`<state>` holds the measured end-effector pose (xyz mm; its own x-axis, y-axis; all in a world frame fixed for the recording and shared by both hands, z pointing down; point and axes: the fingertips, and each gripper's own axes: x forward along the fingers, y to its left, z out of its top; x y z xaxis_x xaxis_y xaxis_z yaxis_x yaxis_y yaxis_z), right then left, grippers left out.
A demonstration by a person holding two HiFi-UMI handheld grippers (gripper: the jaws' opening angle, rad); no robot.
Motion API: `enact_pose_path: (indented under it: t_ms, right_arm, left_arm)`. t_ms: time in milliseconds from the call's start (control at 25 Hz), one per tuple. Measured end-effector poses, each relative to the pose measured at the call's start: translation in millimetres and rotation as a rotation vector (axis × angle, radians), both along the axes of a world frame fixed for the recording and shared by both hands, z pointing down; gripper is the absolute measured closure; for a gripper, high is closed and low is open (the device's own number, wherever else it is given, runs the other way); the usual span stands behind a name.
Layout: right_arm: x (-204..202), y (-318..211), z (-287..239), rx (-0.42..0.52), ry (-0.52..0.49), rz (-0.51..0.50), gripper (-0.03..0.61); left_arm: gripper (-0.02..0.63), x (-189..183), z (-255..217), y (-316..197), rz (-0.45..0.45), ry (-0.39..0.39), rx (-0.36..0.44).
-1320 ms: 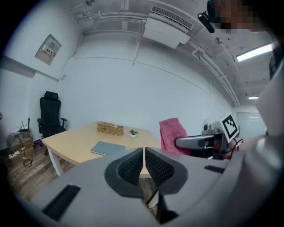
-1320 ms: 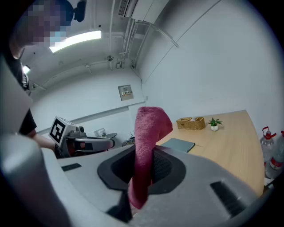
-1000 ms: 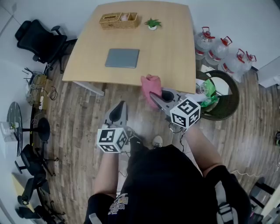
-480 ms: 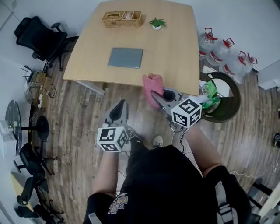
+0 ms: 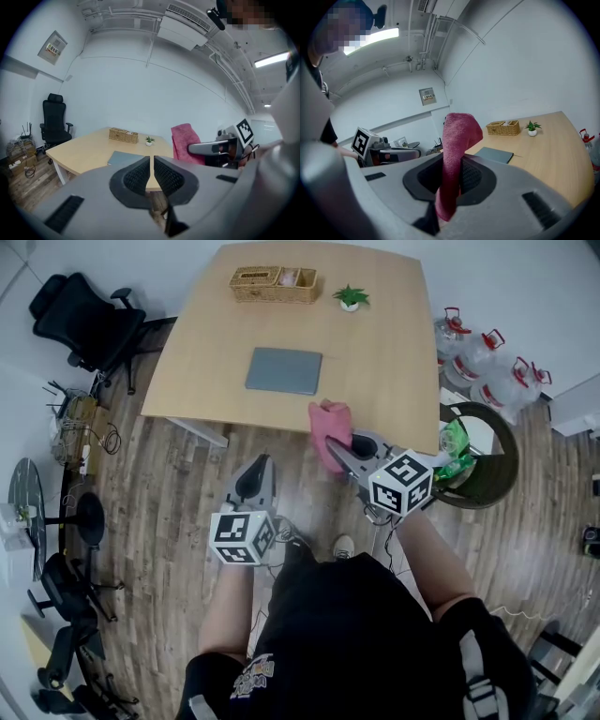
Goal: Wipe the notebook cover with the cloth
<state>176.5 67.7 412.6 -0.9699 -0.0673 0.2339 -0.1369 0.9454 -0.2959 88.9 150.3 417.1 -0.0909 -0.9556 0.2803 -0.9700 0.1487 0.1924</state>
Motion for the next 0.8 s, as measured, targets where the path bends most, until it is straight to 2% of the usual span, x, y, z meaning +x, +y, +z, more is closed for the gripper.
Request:
enact_pose_path:
  t_ms: [480, 800]
  right_arm:
    - [-79, -1, -4, -0.004, 0.005, 0.087, 0.515]
    - [-108, -1, -3, -0.013, 0.018, 0.155, 0.515]
  left_arm:
    - [0.594, -83, 7, -3, 0.091, 0.013, -0.021]
    - [0.518, -120, 8, -9, 0.147, 0.013, -0.017]
